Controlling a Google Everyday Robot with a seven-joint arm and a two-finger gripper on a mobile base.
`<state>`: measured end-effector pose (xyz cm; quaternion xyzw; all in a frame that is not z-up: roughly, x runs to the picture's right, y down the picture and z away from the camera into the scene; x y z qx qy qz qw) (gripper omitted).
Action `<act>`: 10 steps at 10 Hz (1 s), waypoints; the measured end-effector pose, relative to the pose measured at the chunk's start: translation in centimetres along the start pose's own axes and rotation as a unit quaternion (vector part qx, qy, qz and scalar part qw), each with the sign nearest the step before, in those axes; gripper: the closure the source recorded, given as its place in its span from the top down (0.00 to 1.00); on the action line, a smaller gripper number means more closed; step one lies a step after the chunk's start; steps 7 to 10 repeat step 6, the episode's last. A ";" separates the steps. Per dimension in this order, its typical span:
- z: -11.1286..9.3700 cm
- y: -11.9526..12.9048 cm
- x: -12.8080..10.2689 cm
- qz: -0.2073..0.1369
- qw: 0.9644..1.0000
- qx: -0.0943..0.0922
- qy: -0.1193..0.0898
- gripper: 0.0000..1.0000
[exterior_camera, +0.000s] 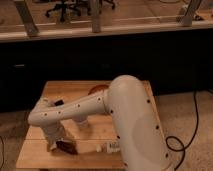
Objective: Drag the pepper across the table
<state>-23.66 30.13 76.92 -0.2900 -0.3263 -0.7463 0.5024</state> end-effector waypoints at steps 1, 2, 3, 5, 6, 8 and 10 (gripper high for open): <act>0.1 0.0 0.0 -0.002 1.000 0.000 0.000 0.54; 0.1 0.0 0.0 -0.003 1.000 0.000 0.000 0.44; 0.1 0.0 0.0 -0.005 1.000 0.000 -0.001 0.33; 0.1 -0.1 0.0 -0.007 1.000 0.001 -0.001 0.13; 0.1 -0.1 0.0 -0.008 1.000 0.001 -0.001 0.06; 0.1 -0.1 0.0 -0.008 1.000 0.001 -0.001 0.06; 0.1 -0.1 0.0 -0.008 1.000 0.001 -0.001 0.06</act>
